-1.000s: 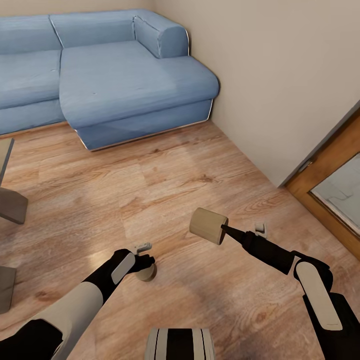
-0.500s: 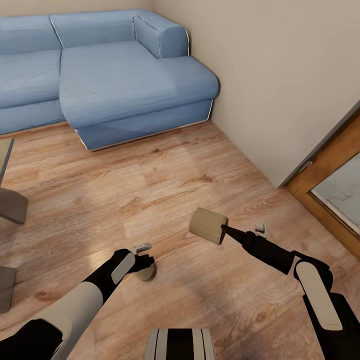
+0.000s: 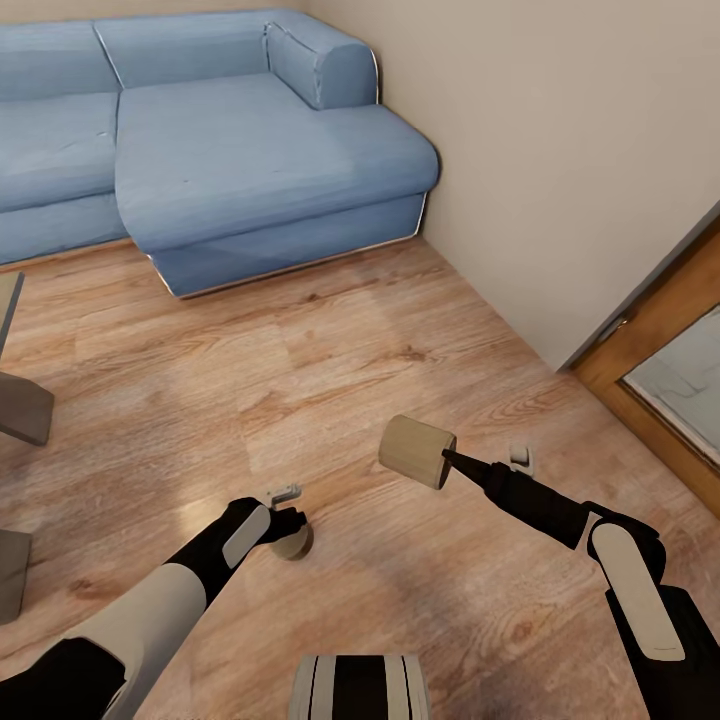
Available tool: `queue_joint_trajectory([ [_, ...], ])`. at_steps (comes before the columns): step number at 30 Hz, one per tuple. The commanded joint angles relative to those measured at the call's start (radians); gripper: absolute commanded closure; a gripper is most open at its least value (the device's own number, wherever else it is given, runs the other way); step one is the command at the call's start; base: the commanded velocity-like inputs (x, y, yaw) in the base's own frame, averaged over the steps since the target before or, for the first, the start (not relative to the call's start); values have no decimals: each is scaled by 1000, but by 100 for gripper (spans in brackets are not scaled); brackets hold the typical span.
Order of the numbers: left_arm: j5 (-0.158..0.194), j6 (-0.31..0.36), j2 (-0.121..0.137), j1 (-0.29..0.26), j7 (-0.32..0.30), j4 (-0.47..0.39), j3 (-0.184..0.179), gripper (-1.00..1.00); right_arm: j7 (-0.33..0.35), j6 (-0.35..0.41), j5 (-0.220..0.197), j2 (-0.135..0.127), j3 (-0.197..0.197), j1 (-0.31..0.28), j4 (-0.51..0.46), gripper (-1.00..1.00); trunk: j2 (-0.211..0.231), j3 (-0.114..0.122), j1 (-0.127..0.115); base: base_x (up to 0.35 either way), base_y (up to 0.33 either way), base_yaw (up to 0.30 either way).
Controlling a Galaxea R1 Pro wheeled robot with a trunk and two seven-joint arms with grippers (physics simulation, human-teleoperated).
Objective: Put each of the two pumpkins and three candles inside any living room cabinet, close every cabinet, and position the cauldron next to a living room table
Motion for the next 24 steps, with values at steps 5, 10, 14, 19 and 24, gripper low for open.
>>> queue_joint_trajectory([
  [5, 10, 1, 0, -1, 9, -1, -6, -100, 5, 6, -2, 0, -1, -1, 0, 100, 0, -1, 0, 0, 0, 0],
  [10, 9, 2, -4, -1, 9, -1, -5, -100, 5, 6, -2, -1, -1, -1, 0, 100, 0, -1, 0, 0, 0, 0],
  [14, 8, 3, -9, -1, 3, 1, -6, -100, 5, 6, -3, -1, -1, -1, 0, 100, 0, -1, 0, 0, 0, 0],
  [19, 6, 6, -10, -1, -3, 1, -5, -100, 5, 6, -2, -1, -2, -1, 0, 100, 0, -1, 0, 0, 0, 0],
  [24, 6, 6, -10, -1, -4, 1, -6, -100, 5, 6, -2, -1, -2, -1, 0, 100, 0, -1, 0, 0, 0, 0],
])
